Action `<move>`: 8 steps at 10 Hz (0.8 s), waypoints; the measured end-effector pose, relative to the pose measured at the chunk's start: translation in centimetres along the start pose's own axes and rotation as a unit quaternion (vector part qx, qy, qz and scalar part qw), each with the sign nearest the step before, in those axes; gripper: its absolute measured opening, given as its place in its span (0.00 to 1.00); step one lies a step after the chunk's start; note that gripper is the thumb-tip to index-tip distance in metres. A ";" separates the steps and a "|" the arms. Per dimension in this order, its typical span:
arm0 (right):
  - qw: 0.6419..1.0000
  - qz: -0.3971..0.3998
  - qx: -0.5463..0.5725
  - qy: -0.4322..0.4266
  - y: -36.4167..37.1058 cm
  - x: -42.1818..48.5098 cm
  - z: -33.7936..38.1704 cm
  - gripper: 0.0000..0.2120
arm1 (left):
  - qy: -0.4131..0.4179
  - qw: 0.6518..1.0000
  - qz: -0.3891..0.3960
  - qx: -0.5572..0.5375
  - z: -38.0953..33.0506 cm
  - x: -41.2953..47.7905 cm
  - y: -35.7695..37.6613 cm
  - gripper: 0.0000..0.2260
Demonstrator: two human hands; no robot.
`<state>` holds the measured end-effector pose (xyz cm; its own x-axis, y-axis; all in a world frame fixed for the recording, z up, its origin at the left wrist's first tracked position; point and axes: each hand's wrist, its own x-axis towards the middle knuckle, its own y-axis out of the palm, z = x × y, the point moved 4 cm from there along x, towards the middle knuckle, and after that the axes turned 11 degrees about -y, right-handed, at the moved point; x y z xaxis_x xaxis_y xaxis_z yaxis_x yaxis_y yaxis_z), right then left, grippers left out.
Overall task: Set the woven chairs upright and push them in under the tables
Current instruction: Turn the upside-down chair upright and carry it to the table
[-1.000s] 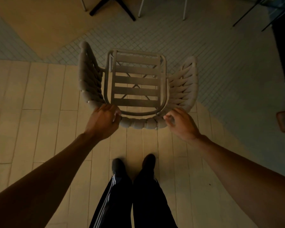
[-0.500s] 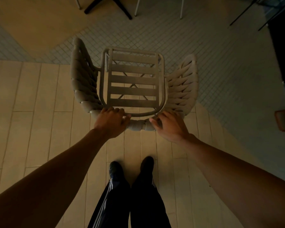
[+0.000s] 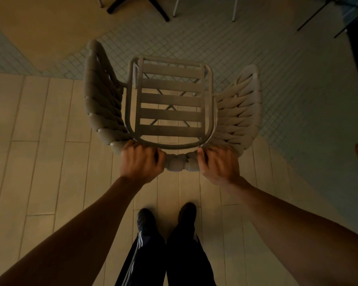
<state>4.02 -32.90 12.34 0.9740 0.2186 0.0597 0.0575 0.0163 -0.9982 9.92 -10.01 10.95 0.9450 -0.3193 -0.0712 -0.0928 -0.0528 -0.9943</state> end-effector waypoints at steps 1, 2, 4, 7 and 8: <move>1.000 -0.003 -0.002 0.025 0.0 1.6 -0.5 0.20 | 0.059 0.996 -0.039 0.045 0.0 1.3 -0.6 0.11; 0.999 -0.011 0.015 0.042 -0.1 3.5 -1.0 0.22 | 0.053 0.998 -0.029 0.036 0.3 2.8 -2.0 0.09; 1.000 -0.025 -0.015 0.004 -0.1 5.0 -1.2 0.16 | -0.048 0.998 0.026 -0.039 1.5 5.5 -2.3 0.15; 0.999 -0.023 -0.002 -0.021 0.0 8.2 -2.1 0.17 | 0.004 1.000 -0.010 0.003 2.1 7.5 -1.5 0.13; 1.000 0.001 0.019 -0.006 0.1 9.4 -2.5 0.19 | -0.051 0.997 -0.011 -0.056 2.5 9.2 -1.9 0.18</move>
<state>13.67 -33.25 12.80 0.9715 0.2297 0.0579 0.0471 0.0522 -0.9975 19.60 -10.53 11.98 0.9734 -0.2201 -0.0637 -0.1015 -0.1649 -0.9811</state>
